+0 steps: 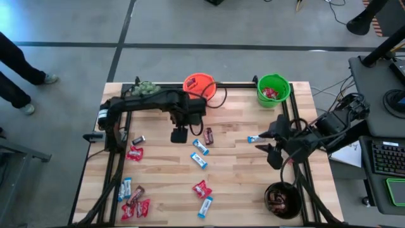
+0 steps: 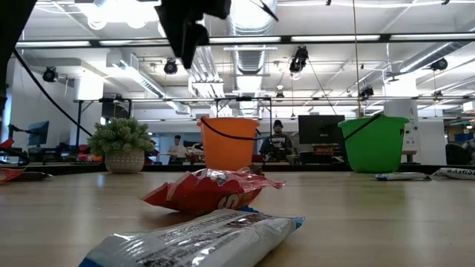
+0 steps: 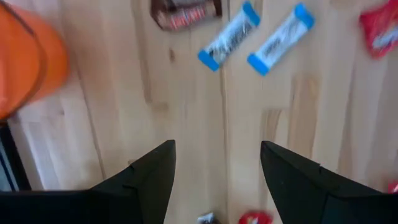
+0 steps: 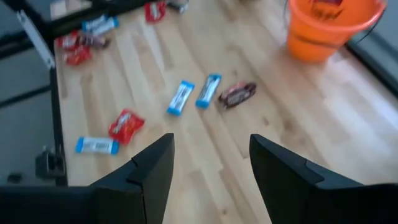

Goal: Organize candy in baskets
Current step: Put the white chocolate bar into the orange bucket

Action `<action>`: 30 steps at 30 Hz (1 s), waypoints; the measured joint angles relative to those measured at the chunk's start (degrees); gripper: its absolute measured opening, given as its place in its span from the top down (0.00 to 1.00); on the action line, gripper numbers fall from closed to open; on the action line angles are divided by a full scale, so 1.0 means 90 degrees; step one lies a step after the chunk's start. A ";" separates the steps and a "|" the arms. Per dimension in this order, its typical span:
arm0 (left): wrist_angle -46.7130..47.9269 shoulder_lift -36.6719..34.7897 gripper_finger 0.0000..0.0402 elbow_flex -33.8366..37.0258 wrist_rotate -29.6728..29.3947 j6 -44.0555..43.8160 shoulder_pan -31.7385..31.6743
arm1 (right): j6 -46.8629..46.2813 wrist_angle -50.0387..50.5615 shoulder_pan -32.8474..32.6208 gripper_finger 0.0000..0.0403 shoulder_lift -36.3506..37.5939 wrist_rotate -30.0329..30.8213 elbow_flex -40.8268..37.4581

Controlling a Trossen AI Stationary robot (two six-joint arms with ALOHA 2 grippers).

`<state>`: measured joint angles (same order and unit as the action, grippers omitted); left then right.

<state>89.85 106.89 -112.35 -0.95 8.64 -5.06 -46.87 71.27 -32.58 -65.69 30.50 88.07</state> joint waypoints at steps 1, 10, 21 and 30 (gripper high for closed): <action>-0.0003 0.0000 0.46 0.0114 0.0002 0.0131 0.0000 | -0.0002 -0.0005 0.0000 0.51 0.0000 0.0111 0.0044; -0.0766 -0.0010 0.46 0.0982 0.0056 0.0861 0.0000 | -0.0003 -0.0024 0.0000 0.52 -0.0005 0.0474 0.0477; -0.1762 -0.0009 0.46 0.1584 0.0852 0.1319 0.0029 | -0.0005 -0.0199 0.0000 0.52 -0.0005 0.0493 0.0655; -0.2422 -0.0007 0.46 0.2402 0.1221 0.1534 0.0072 | -0.0027 -0.0524 0.0000 0.52 -0.0007 0.0493 0.0668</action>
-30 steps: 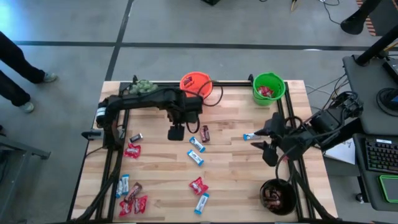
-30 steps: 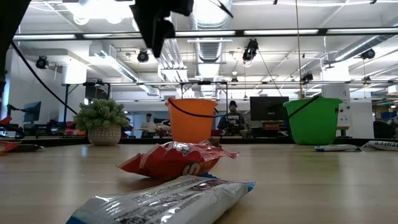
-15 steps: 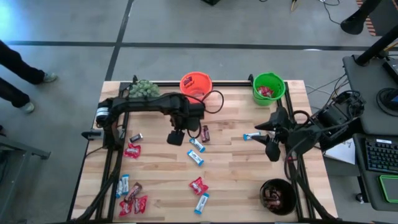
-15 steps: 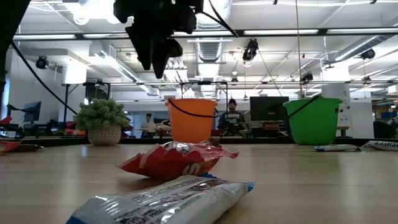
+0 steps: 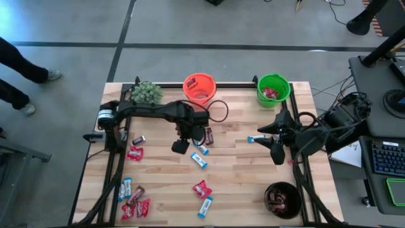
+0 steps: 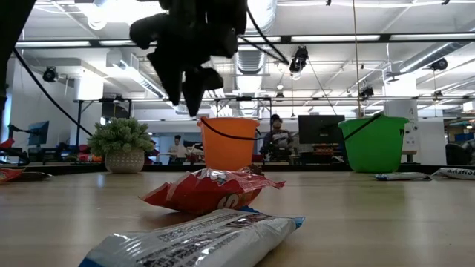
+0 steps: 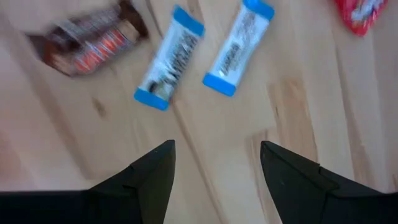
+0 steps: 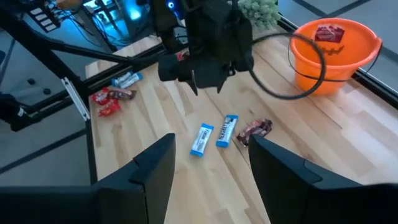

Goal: Organize candy in baskets
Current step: Put the white chocolate bar into the orange bucket

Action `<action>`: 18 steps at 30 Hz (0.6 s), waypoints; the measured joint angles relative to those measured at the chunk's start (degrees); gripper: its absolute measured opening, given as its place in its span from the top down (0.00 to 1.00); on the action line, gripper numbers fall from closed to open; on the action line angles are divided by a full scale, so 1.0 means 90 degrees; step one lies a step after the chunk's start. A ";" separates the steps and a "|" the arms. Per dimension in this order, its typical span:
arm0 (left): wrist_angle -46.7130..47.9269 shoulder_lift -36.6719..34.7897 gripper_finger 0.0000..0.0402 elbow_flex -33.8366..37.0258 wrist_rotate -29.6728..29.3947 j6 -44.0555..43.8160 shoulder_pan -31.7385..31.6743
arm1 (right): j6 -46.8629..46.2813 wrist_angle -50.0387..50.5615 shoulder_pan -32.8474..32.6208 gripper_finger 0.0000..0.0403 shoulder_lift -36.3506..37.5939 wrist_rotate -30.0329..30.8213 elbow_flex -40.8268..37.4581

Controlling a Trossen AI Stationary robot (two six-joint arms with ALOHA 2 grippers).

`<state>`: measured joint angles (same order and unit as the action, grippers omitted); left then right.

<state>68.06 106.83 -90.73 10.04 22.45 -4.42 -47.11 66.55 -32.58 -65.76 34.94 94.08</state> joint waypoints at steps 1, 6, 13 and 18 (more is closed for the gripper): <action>0.0011 0.0001 0.46 0.0074 0.0043 0.0029 0.0010 | -0.0026 -0.0001 0.0000 0.52 0.0000 0.0000 0.0000; -0.0585 0.0004 0.46 0.0464 0.0220 0.0134 0.0102 | -0.0084 -0.0001 0.0000 0.52 0.0000 0.0018 0.0000; -0.1012 0.0160 0.46 0.0623 0.0338 0.0360 0.0281 | -0.0274 -0.0001 0.0000 0.52 0.0000 0.0121 0.0000; -0.1391 0.0345 0.46 0.0635 0.0345 0.0450 0.0422 | -0.0309 0.0002 0.0000 0.52 0.0000 0.0126 0.0000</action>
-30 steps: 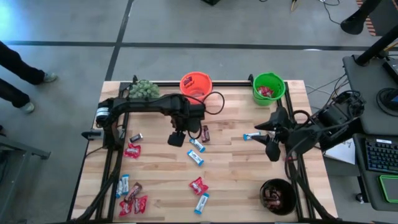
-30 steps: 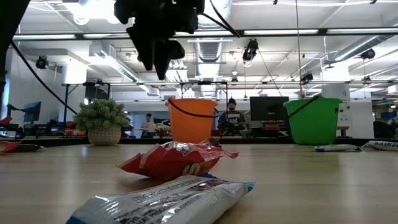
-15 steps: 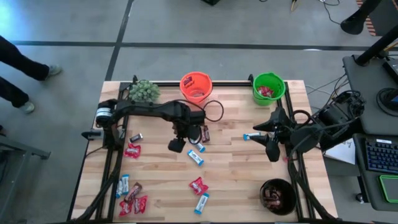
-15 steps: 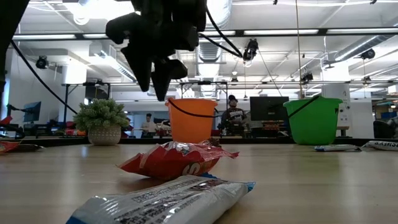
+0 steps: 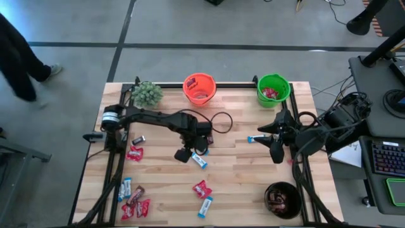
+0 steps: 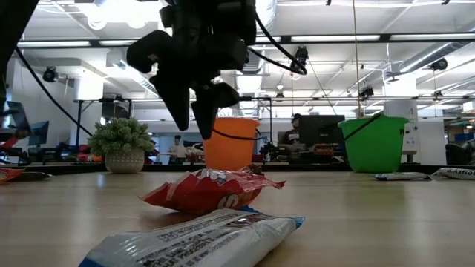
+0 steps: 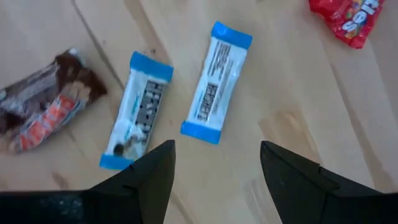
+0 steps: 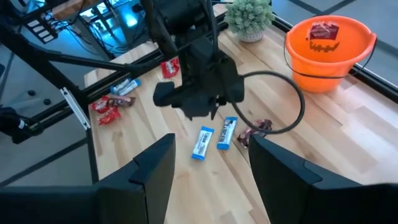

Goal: Organize candy in baskets
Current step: Put the white chocolate bar into the orange bucket

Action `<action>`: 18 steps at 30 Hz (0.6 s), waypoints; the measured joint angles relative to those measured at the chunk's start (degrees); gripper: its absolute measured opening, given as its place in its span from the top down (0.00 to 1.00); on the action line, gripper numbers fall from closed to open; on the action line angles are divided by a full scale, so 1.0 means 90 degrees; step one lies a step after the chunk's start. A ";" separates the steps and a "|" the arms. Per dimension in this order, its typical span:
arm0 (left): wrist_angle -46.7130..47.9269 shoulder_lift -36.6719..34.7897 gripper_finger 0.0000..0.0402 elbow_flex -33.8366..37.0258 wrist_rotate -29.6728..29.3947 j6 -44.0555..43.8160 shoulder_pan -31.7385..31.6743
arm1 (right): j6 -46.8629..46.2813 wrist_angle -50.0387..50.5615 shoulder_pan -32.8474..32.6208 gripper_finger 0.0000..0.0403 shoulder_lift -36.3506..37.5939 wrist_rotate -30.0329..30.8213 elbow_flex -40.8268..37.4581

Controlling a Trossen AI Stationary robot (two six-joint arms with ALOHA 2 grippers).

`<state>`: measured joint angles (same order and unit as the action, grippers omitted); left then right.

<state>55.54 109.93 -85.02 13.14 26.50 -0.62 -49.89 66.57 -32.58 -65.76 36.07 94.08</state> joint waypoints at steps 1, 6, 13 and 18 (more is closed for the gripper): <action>-0.0052 0.0049 0.46 0.0001 0.0001 0.0007 0.0025 | -0.0030 0.0000 0.0000 0.52 0.0000 0.0000 0.0000; -0.0272 0.0202 0.46 -0.0002 0.0043 0.0013 0.0097 | -0.0068 0.0000 0.0000 0.52 0.0000 0.0002 0.0000; -0.0426 0.0440 0.46 0.0005 0.0227 0.0035 0.0154 | -0.0076 0.0000 0.0000 0.52 0.0000 0.0002 0.0000; -0.0528 0.0605 0.46 0.0008 0.0240 0.0102 0.0220 | -0.0077 -0.0002 0.0000 0.52 0.0000 0.0005 0.0000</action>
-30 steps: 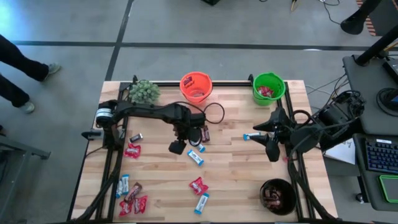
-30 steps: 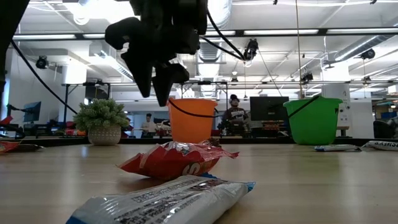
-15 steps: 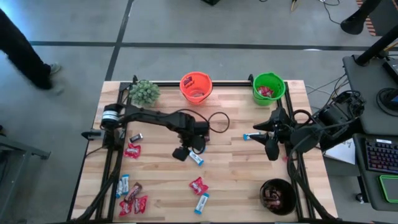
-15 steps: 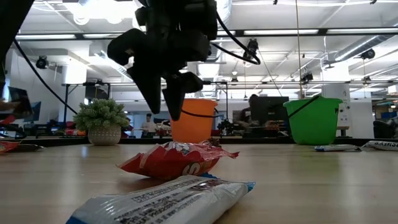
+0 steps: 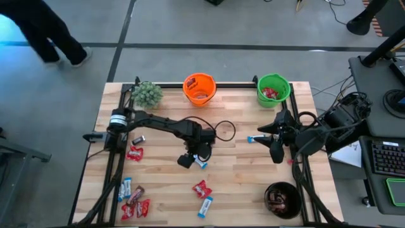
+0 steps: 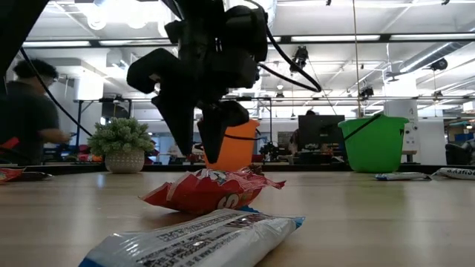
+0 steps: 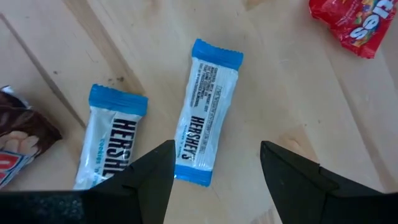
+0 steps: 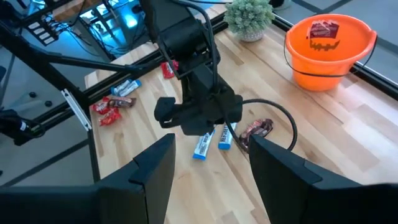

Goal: Organize candy in baskets
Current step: Put the white chocolate bar into the orange bucket

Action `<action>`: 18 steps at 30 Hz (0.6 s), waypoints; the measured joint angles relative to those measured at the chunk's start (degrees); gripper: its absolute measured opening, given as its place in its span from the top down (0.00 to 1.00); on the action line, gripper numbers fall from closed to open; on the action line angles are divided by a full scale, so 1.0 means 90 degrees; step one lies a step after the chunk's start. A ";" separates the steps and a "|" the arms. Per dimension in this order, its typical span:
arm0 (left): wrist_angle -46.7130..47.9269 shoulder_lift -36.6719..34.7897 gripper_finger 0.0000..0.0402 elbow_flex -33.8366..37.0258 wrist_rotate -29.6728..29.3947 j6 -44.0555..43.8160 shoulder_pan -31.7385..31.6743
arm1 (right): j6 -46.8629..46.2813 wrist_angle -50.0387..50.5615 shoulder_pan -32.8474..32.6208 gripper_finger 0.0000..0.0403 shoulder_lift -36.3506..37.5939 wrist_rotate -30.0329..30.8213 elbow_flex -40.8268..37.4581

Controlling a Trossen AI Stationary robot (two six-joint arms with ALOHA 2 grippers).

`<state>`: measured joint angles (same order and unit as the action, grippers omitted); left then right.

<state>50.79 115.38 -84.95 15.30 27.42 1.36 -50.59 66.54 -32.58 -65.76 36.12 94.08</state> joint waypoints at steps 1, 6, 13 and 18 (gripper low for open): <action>-0.0023 0.0028 0.46 0.0000 0.0007 0.0000 0.0005 | -0.0028 0.0000 0.0000 0.52 0.0000 0.0000 0.0000; -0.0193 0.0162 0.46 -0.0002 0.0007 0.0000 0.0013 | -0.0224 0.0000 0.0000 0.52 0.0000 0.0002 0.0000; -0.0240 0.0369 0.46 0.0000 -0.0024 0.0000 0.0013 | -0.0325 -0.0002 0.0000 0.52 -0.0001 0.0002 0.0000; -0.0239 0.0455 0.46 0.0000 -0.0036 -0.0015 0.0013 | -0.0388 -0.0002 0.0000 0.52 -0.0001 0.0000 0.0000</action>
<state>48.64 119.47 -84.95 14.98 27.28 1.48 -54.08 66.52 -32.58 -65.77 36.12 94.08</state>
